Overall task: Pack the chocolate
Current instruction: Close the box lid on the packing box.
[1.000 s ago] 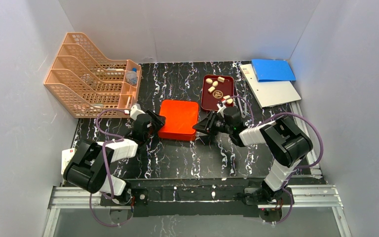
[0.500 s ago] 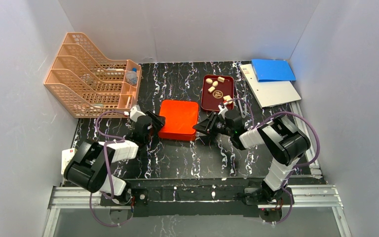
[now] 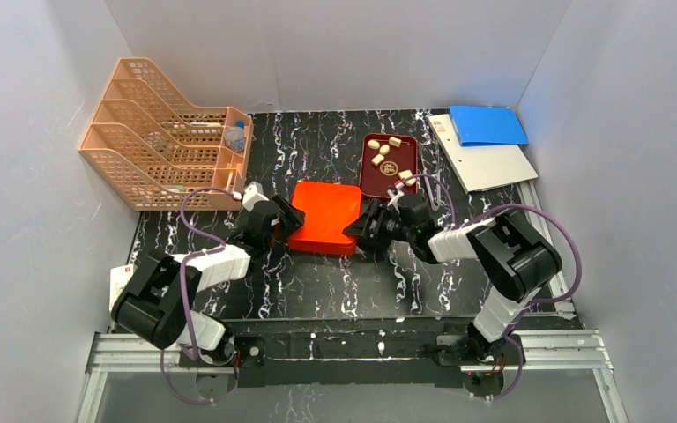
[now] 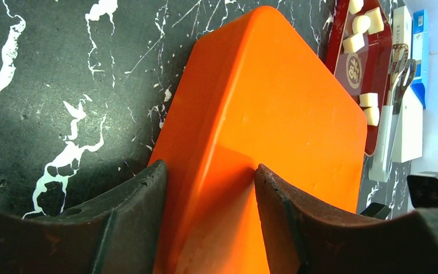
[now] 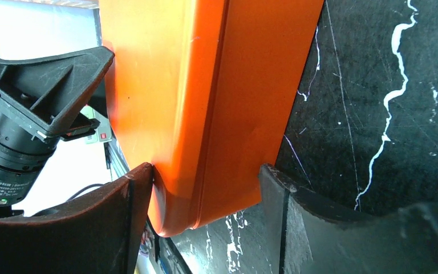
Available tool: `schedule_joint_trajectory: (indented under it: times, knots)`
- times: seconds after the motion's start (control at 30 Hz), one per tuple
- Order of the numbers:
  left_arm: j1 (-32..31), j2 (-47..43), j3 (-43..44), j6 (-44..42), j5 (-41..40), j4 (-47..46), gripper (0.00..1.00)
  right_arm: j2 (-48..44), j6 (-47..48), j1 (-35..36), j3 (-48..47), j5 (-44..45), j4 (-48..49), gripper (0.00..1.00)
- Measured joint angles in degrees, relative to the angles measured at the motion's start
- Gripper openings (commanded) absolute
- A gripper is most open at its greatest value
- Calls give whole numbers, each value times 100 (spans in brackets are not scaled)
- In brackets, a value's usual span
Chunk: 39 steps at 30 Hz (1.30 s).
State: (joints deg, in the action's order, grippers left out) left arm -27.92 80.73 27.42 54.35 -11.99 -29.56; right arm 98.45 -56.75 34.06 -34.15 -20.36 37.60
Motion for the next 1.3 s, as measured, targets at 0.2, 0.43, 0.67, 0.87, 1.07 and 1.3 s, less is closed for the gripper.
schedule_joint_trajectory:
  times: [0.2, 0.43, 0.67, 0.87, 1.07, 1.3]
  knots:
    - [-46, -28, 125, -173, 105, 286, 58, -85, 160, 0, -114, -68, -374, 74]
    - [-125, -168, 153, -205, 334, 588, 58, -450, 297, 33, -125, -57, -1064, 74]
    - [-216, -332, 66, -155, 619, 732, 58, -898, 310, 85, 114, -37, -1506, 73]
    - [-238, -422, 2, -96, 758, 778, 58, -1082, 387, 122, 144, 0, -1786, 73]
    - [-238, -573, -92, -42, 787, 861, 58, -994, 511, 127, -131, -44, -2146, 72]
    - [-238, -1047, -409, 35, 785, 1016, 58, -691, 728, 90, -645, -203, -2658, 72]
